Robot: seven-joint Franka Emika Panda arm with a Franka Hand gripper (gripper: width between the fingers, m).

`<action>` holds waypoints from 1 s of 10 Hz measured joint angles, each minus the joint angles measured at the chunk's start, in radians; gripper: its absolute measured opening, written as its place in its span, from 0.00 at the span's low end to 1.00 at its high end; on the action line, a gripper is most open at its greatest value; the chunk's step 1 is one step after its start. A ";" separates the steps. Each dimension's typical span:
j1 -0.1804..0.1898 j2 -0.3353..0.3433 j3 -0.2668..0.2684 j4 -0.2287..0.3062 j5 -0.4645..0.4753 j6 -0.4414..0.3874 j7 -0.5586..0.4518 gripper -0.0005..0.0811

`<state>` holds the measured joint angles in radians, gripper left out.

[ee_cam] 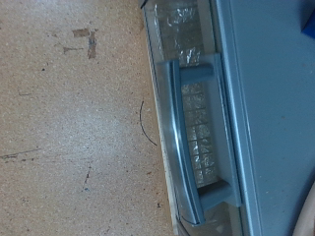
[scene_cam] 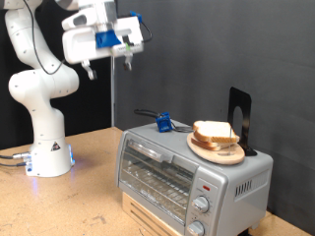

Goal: Make a piece of toast with the oven

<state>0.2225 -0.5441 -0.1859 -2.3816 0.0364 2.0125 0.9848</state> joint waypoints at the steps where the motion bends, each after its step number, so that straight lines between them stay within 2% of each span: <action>1: 0.001 0.045 -0.004 0.002 0.015 0.025 -0.027 1.00; 3: 0.009 0.135 -0.012 0.006 0.033 0.078 -0.117 1.00; 5: 0.013 0.210 -0.001 0.005 0.031 0.144 -0.143 1.00; 7: -0.007 0.243 0.046 0.003 -0.030 0.191 0.040 1.00; 8: -0.006 0.243 0.040 0.003 -0.027 0.187 -0.009 1.00; 10: 0.007 0.236 0.003 0.005 0.056 0.143 -0.235 1.00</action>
<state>0.2290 -0.3086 -0.1825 -2.3767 0.0926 2.1554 0.7501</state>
